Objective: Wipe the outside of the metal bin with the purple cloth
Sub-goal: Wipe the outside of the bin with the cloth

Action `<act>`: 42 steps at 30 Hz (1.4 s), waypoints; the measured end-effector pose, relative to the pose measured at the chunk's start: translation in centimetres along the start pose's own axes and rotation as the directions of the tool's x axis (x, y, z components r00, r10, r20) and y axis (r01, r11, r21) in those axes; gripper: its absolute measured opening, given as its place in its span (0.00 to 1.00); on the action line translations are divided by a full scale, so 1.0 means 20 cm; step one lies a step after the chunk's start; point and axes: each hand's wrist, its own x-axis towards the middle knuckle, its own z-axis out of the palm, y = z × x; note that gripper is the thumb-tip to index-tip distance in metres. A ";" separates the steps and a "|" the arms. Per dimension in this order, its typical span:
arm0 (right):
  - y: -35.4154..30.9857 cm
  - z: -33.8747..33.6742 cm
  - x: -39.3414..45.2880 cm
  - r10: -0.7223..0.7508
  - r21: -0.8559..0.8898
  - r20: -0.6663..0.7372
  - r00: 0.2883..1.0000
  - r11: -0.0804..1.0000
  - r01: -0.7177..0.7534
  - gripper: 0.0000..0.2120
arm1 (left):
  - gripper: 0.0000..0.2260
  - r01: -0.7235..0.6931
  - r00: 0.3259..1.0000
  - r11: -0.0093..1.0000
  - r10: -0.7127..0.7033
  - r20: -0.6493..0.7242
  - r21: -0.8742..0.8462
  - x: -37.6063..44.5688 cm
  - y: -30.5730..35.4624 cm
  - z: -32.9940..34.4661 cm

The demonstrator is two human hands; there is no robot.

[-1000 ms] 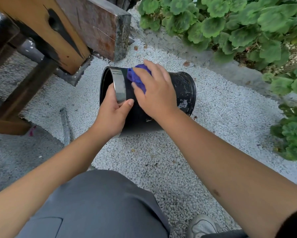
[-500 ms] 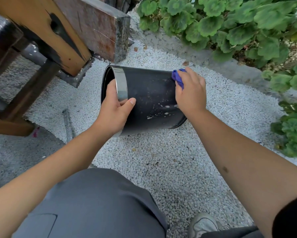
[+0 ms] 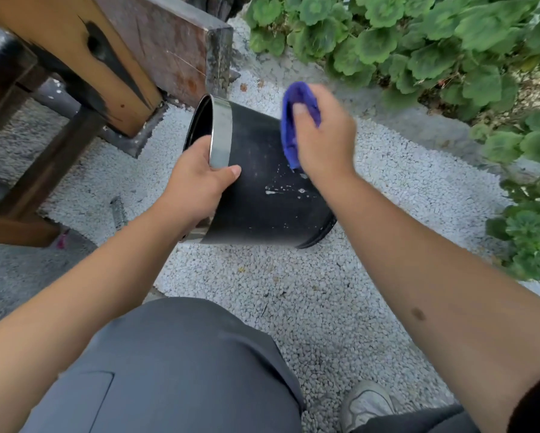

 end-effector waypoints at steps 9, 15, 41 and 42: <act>0.06 0.24 -0.24 -0.336 -0.362 0.205 0.919 0.847 0.390 0.20 | 0.37 -0.137 0.951 0.983 0.165 0.260 -0.121 0.02 -0.09 0.05; 0.33 0.10 -0.18 -0.130 -0.387 0.085 0.988 0.909 0.152 0.19 | 0.41 -0.020 0.961 0.990 0.058 0.272 -0.140 0.02 -0.11 0.06; -0.02 0.18 -0.16 -0.025 -0.032 0.041 0.999 0.999 0.027 0.15 | 0.29 -0.149 0.987 0.988 0.145 0.072 0.045 -0.08 -0.12 0.09; -0.05 0.24 -0.21 -0.105 -0.130 0.105 0.989 0.984 0.118 0.17 | 0.29 -0.179 0.980 0.983 0.175 0.091 0.037 -0.08 -0.11 0.10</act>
